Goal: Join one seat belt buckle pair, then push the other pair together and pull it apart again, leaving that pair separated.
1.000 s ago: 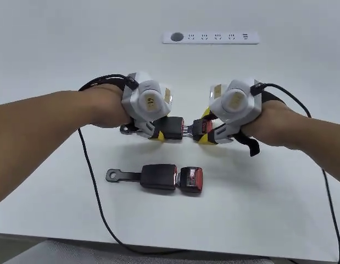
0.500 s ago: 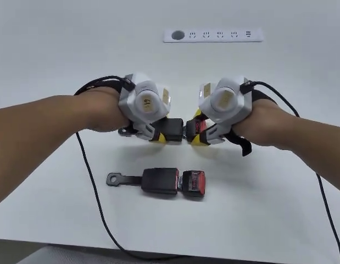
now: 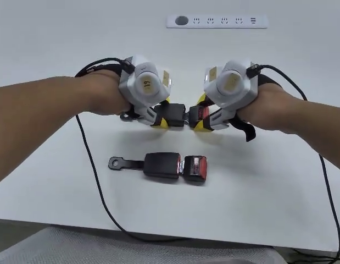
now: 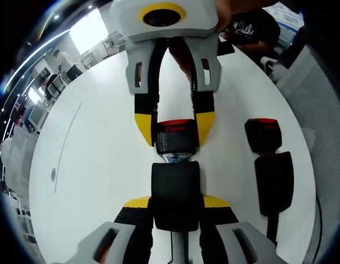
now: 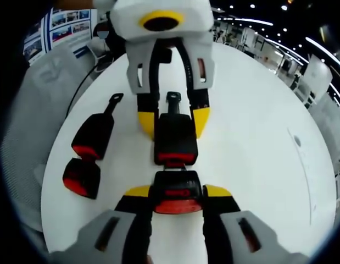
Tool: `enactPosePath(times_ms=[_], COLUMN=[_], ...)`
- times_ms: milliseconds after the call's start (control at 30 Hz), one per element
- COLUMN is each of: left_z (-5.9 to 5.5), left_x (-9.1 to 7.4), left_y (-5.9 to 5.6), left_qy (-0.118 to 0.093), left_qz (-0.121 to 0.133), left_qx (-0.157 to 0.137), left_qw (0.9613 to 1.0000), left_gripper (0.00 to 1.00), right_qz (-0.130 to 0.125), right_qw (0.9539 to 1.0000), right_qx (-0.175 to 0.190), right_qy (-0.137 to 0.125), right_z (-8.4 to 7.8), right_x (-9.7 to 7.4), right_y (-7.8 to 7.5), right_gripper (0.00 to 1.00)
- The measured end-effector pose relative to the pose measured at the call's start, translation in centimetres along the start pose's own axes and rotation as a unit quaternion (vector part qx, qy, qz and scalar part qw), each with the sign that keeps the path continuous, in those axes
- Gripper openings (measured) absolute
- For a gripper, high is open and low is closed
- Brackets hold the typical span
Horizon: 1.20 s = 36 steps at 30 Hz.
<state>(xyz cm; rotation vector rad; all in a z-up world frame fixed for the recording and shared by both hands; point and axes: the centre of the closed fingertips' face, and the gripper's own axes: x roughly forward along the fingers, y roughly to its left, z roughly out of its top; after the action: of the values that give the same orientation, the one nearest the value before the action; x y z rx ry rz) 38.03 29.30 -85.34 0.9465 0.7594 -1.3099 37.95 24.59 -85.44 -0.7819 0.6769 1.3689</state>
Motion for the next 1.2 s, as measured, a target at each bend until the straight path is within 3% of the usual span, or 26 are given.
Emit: enactPosePath(times_ms=[233,433,633,967,1200], left_z=[0.0,0.1,0.1,0.1,0.1], left_x=[-0.1,-0.1,-0.1,-0.2,-0.1], left_y=[-0.1,-0.2,-0.2,-0.3,-0.3], left_qy=[-0.004,-0.003,-0.002,-0.005,-0.002], left_qz=[0.0,-0.005,-0.006,-0.001,0.0], left_qx=[0.0,0.002,0.007,0.005,0.002], left_qw=[1.0,1.0,1.0,1.0,1.0], left_gripper=[0.33,0.33,0.33,0.33,0.33], right_qz=[-0.004,-0.009,-0.007,-0.011,-0.008], right_qw=[0.9998,0.9999,0.9999,0.9994,0.9973], right_qx=[0.008,0.002,0.014,0.02,0.06], right_qy=[-0.017,-0.013,-0.006,0.026,0.041], right_z=[-1.0,-1.3,-3.1,-8.3,-12.1], right_x=[-0.7,-0.9,-2.1,-6.1,-8.6], right_y=[0.0,-0.1,0.0,0.7,0.9], right_gripper=[0.35,0.35,0.36,0.36,0.37])
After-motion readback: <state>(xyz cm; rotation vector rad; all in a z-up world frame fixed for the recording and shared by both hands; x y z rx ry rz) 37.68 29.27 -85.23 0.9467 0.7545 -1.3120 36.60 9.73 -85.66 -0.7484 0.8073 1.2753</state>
